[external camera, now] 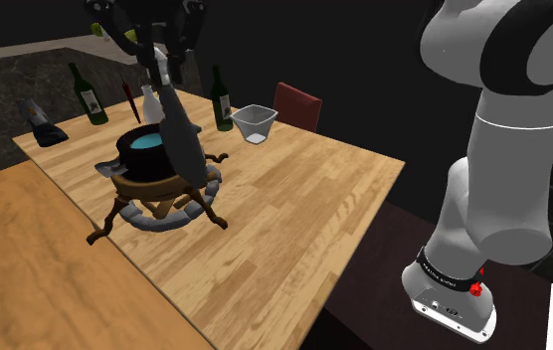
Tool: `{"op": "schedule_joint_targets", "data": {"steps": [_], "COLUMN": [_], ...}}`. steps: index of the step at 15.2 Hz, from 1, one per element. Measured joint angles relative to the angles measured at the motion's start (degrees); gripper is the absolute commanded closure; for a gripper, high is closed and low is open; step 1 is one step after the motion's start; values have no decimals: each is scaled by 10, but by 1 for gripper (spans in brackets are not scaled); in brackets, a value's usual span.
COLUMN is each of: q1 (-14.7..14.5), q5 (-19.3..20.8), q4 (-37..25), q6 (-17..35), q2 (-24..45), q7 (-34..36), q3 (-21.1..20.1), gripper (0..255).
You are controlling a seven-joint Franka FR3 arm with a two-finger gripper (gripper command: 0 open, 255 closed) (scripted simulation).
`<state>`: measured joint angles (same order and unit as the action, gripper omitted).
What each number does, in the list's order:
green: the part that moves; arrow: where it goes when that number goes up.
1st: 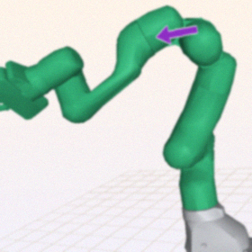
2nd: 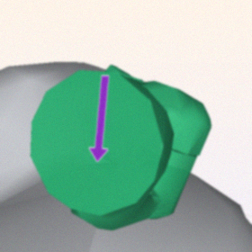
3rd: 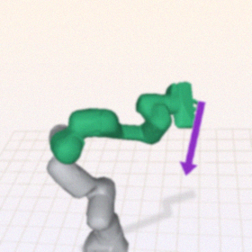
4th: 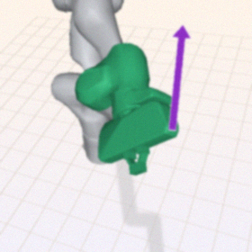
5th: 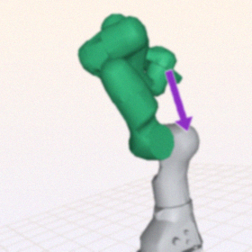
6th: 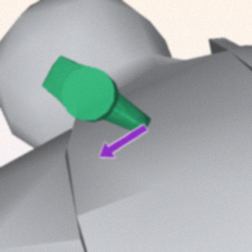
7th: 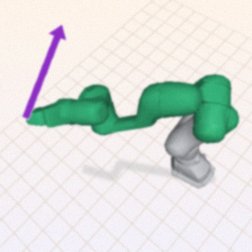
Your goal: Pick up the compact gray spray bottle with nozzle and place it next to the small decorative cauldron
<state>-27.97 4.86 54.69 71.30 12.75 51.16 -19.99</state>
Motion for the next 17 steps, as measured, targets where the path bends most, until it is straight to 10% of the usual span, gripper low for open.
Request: {"op": "schedule_joint_targets", "data": {"steps": [17], "q1": [24], "q5": [-36], "q4": [253], "q6": [168], "q2": [-89], "q7": [-9], "q3": [8], "gripper": [255]}}
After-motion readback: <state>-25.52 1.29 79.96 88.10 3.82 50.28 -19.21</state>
